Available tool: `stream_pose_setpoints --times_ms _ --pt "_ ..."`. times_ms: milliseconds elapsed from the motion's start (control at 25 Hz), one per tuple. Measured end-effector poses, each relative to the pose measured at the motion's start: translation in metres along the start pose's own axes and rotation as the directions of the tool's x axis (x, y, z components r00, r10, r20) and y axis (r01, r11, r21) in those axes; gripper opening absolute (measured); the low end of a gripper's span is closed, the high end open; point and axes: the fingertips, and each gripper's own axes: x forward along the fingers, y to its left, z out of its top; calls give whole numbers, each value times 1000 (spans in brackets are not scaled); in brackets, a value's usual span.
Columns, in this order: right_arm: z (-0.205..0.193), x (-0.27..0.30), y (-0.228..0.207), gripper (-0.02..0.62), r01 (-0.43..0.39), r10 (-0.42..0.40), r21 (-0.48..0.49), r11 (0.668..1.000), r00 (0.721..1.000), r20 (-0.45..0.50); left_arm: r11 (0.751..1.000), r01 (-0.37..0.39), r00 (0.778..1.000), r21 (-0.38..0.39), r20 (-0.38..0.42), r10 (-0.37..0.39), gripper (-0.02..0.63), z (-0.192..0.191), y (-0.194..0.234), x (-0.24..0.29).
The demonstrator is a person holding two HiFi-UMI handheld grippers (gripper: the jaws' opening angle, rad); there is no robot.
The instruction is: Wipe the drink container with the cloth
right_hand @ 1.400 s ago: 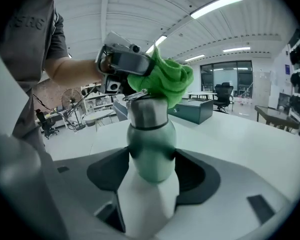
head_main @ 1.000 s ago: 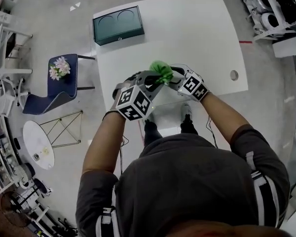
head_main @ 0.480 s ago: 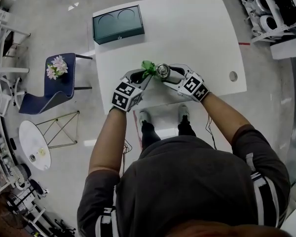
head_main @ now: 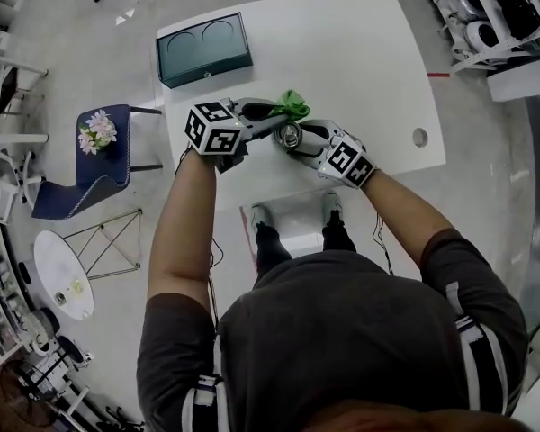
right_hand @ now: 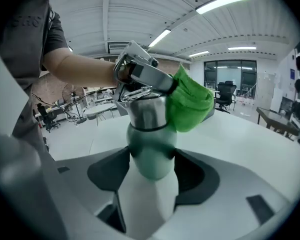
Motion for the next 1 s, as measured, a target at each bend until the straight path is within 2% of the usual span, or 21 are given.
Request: stream_pose_setpoints --times_ms 120,200,400,720,1000 --pt "0 0 2 272 -7 7 -18 1000 1000 -2 980 71 994 -186 91 -55 49 -6 1 -13" --pt "0 0 1 271 -11 11 -12 1000 1000 0 967 71 990 -244 137 -38 49 -15 2 -26" --pt "0 0 -1 270 -12 12 3 1000 1000 2 958 37 987 -286 163 11 49 -45 -19 -43" --pt "0 0 0 272 -6 6 4 1000 1000 -7 933 55 962 -355 269 46 49 -63 -48 -31" --pt "0 0 0 272 0 0 9 1000 1000 -5 922 63 963 -381 267 45 49 -71 -62 -16"
